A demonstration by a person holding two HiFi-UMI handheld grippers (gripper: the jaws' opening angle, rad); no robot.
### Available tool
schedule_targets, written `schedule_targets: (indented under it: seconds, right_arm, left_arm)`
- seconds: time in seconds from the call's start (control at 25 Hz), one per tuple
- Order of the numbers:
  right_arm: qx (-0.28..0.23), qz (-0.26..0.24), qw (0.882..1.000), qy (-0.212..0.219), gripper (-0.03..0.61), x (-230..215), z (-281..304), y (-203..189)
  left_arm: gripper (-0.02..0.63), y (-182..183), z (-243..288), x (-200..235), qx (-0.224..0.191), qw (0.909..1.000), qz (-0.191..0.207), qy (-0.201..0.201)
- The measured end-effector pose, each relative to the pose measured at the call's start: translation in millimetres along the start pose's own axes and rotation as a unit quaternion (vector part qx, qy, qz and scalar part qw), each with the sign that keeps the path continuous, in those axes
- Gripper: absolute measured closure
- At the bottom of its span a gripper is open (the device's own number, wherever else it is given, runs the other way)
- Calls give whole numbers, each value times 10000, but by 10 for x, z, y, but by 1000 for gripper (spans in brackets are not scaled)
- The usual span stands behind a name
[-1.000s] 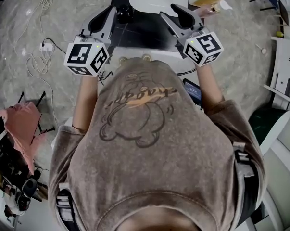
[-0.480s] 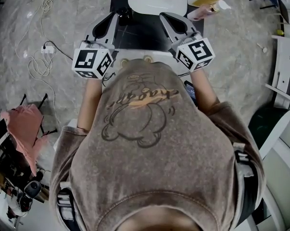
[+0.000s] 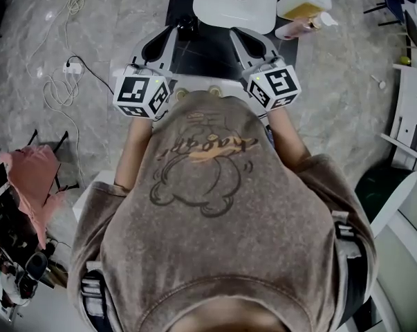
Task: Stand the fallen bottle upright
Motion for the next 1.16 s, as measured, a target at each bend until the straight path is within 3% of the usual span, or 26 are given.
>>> schedule_targets:
  seconds: [1.16]
  right_arm:
    - [-7, 73, 9999, 90, 580, 97, 76, 1]
  left_arm:
    - [594, -7, -144, 131, 96, 9996, -79, 256]
Point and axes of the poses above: the fingertips, and each gripper's own axes: z forward along the fingers, x to its left, y out of its top, the point moved 7 cm from there along -z, backward along the fingers, and after that the axes turned 6 degrees about -y, right-handed, at the moved point
